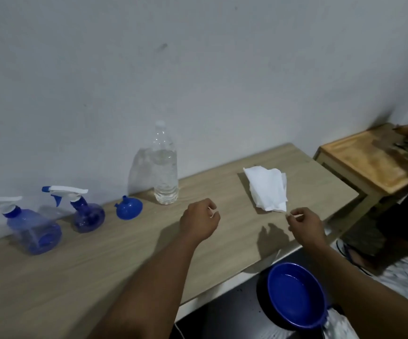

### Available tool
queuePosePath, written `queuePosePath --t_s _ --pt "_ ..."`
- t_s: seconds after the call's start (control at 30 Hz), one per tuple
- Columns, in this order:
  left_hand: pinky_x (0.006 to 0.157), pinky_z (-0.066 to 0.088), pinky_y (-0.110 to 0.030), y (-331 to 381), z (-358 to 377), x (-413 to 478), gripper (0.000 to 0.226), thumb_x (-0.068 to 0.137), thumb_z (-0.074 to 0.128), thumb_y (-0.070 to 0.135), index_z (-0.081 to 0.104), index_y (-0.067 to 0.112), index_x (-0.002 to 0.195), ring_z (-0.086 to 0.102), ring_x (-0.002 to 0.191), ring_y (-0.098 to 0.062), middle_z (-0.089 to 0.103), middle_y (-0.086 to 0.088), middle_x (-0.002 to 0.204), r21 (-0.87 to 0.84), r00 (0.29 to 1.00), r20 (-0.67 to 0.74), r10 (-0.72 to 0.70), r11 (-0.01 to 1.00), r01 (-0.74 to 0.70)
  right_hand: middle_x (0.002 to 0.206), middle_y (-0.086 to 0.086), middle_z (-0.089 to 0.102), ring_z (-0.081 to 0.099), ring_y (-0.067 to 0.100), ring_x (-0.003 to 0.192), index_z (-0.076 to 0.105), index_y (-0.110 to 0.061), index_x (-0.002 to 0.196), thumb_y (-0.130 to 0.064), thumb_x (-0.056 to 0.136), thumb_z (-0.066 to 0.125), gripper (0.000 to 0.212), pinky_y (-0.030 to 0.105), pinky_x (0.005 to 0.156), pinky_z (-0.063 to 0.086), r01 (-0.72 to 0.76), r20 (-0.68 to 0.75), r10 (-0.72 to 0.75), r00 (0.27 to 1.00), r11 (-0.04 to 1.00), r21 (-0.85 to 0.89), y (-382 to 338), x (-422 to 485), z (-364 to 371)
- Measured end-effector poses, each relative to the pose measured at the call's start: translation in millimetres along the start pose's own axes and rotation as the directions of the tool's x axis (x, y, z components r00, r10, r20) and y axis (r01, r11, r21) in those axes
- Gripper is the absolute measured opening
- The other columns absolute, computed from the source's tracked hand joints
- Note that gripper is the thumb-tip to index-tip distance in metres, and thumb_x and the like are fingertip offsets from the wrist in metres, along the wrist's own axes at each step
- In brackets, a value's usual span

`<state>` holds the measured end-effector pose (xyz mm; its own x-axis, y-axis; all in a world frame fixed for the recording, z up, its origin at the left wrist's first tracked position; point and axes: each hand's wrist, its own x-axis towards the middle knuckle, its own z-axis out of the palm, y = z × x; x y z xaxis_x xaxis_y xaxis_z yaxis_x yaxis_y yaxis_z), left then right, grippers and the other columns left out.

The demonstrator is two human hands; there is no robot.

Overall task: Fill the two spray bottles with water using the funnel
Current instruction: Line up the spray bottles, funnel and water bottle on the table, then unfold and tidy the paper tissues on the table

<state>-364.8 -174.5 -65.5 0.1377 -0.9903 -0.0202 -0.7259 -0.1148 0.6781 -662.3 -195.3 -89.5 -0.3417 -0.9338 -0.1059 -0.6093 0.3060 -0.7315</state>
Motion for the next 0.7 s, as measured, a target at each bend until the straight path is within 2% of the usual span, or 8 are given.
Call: queuePosePath --t_s 0.13,0.23,0.33,0.5,0.6,0.7 --pt "0.084 0.052 -0.034 52.6 48.0 27.8 0.023 0.080 0.064 0.051 0.064 0.033 0.096 0.061 0.098 -0.016 0.067 0.013 0.093 -0.049 0.988 0.067 -0.136 0.989 0.140 0.085 0.004 0.072 0.071 0.023 0.079 0.063 -0.020 0.103 -0.030 0.093 0.066 0.015 0.051 0.079 0.060 0.005 0.053 -0.007 0.999 0.999 0.042 12.7 50.8 -23.0" --pt "0.084 0.052 -0.035 83.3 83.4 52.6 0.033 0.076 0.063 0.062 0.062 0.033 0.091 0.062 0.099 -0.018 0.066 0.008 0.099 -0.057 0.969 0.072 -0.237 0.969 0.241 0.086 0.006 0.072 0.072 0.024 0.077 0.064 -0.020 0.099 -0.026 0.092 0.067 0.010 0.049 0.078 0.061 -0.037 0.141 0.021 0.990 0.993 0.114 16.8 86.1 -30.1" --pt "0.075 0.050 -0.032 106.9 110.2 71.5 0.044 0.074 0.065 0.067 0.064 0.024 0.084 0.063 0.091 -0.021 0.068 0.004 0.093 -0.062 0.946 0.063 -0.318 0.945 0.322 0.089 0.006 0.071 0.071 0.023 0.080 0.065 -0.018 0.099 -0.024 0.092 0.064 0.009 0.046 0.079 0.061 -0.048 0.234 0.016 0.972 0.990 0.133 17.5 110.6 -30.0" --pt "0.069 0.049 -0.032 125.0 138.2 90.3 0.057 0.066 0.070 0.070 0.066 0.015 0.078 0.065 0.086 -0.026 0.071 -0.002 0.084 -0.086 0.883 0.082 -0.463 0.879 0.469 0.092 0.005 0.072 0.069 0.027 0.091 0.066 -0.023 0.092 -0.031 0.084 0.062 0.012 0.050 0.086 0.059 -0.057 0.337 -0.007 0.942 0.982 0.180 22.3 139.5 -16.3" --pt "0.067 0.045 -0.030 129.5 148.0 98.2 0.047 0.066 0.078 0.059 0.070 0.015 0.081 0.067 0.086 -0.026 0.072 -0.002 0.087 -0.083 0.849 0.080 -0.523 0.845 0.528 0.093 0.003 0.071 0.067 0.025 0.092 0.066 -0.023 0.092 -0.028 0.088 0.061 0.008 0.048 0.089 0.058 -0.072 0.359 -0.005 0.933 0.977 0.200 21.6 149.0 -8.3" --pt "0.067 0.045 -0.028 133.1 151.4 103.8 0.022 0.072 0.074 0.038 0.073 0.019 0.083 0.068 0.086 -0.025 0.073 0.000 0.092 -0.072 0.818 0.059 -0.572 0.815 0.575 0.092 0.005 0.071 0.068 0.026 0.090 0.067 -0.020 0.092 -0.025 0.090 0.061 0.007 0.048 0.089 0.057 -0.103 0.373 0.013 0.928 0.970 0.222 19.3 155.7 -3.9"
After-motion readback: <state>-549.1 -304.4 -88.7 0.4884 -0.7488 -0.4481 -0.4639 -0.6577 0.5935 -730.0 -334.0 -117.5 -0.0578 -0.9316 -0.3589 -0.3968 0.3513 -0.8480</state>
